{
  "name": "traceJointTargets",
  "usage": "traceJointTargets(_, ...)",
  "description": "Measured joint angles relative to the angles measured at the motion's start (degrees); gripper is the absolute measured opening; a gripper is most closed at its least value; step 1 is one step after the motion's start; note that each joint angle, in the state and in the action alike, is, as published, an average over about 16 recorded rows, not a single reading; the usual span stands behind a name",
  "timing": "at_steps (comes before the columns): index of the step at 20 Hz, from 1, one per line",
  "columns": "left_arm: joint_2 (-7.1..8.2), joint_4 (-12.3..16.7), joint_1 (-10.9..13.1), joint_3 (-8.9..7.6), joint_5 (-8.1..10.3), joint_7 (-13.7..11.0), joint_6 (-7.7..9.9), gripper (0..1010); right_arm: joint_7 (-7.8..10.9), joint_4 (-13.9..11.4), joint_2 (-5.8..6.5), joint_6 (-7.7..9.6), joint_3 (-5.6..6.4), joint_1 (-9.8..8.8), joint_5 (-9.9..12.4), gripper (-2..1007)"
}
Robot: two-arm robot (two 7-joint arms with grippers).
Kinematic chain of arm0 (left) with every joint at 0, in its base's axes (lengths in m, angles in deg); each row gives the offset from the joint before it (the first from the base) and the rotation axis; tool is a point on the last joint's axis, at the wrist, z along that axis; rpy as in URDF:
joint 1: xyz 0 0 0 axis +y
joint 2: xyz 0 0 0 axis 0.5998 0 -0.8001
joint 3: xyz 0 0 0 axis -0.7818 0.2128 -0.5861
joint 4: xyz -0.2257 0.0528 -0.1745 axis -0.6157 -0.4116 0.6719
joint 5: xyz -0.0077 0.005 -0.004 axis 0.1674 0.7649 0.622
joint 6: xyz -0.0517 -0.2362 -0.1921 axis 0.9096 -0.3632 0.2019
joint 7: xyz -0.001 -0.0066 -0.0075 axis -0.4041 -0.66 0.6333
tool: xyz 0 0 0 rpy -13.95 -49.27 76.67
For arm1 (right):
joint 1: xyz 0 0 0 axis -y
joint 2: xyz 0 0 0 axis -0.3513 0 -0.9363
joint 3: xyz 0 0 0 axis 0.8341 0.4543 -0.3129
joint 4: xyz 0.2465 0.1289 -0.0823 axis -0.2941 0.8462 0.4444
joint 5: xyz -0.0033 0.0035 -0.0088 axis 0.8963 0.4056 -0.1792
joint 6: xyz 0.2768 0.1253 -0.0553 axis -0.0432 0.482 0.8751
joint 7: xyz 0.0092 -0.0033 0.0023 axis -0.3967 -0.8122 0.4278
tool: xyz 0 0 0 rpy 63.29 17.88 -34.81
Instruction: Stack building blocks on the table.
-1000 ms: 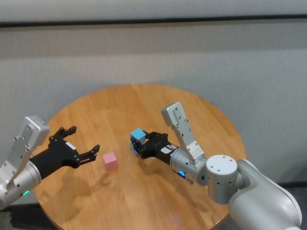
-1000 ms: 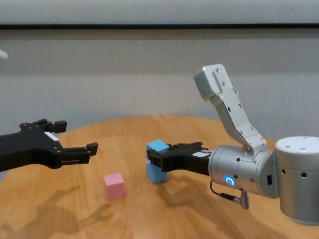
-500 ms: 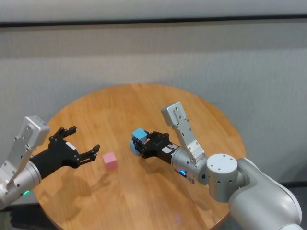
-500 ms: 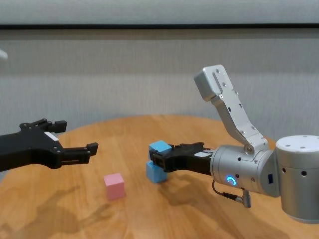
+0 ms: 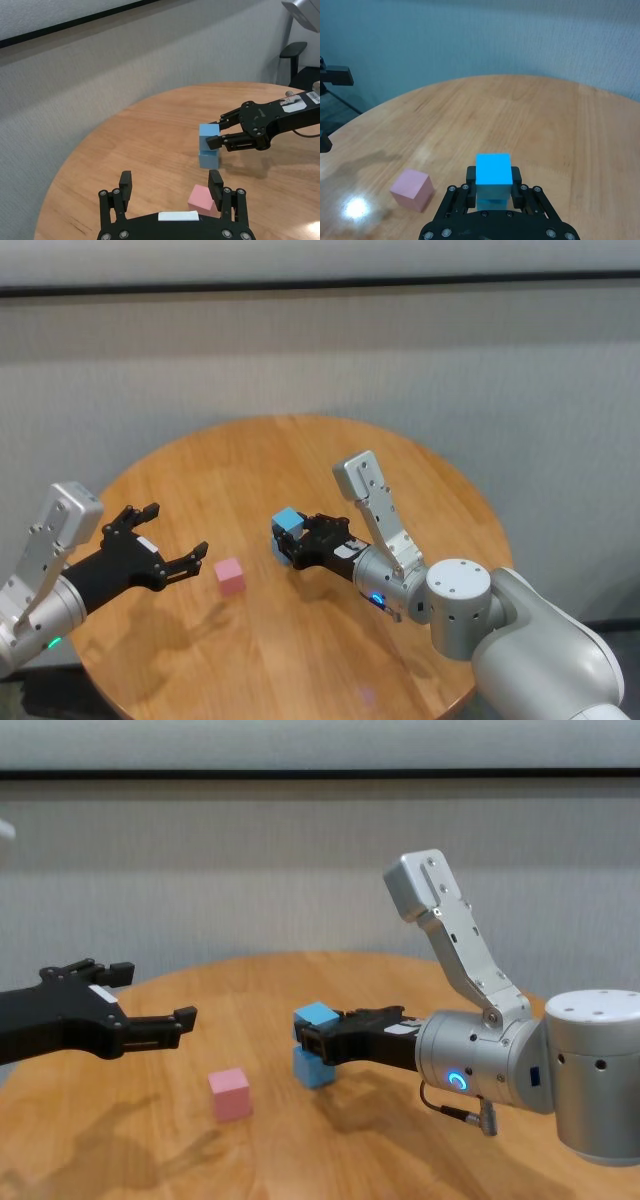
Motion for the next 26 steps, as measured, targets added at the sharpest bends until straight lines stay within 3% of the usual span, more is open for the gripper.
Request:
traceJointTargets(10, 0.00, 0.00, 0.00, 0.00, 0.00, 0.00, 0.00, 1003, 0.26, 0.75, -0.38, 0.00, 0.36, 0.21, 0.11, 397)
traceJointTargets(17, 0.00, 0.00, 0.00, 0.00, 0.00, 0.00, 0.00, 1003, 0.23, 0.59, -0.45, -0.25, 0.76, 0.06, 0.39, 530)
traceJointTargets(21, 0.00, 0.00, 0.00, 0.00, 0.00, 0.00, 0.00, 1003, -0.06, -1.22, 0.09, -0.39, 1.03, -0.58, 0.47, 653)
traceJointTargets(26, 0.00, 0.00, 0.00, 0.00, 0.00, 0.00, 0.00, 1003, -0.91, -6.40, 2.08, -0.57, 1.78, -2.64, 0.47, 819)
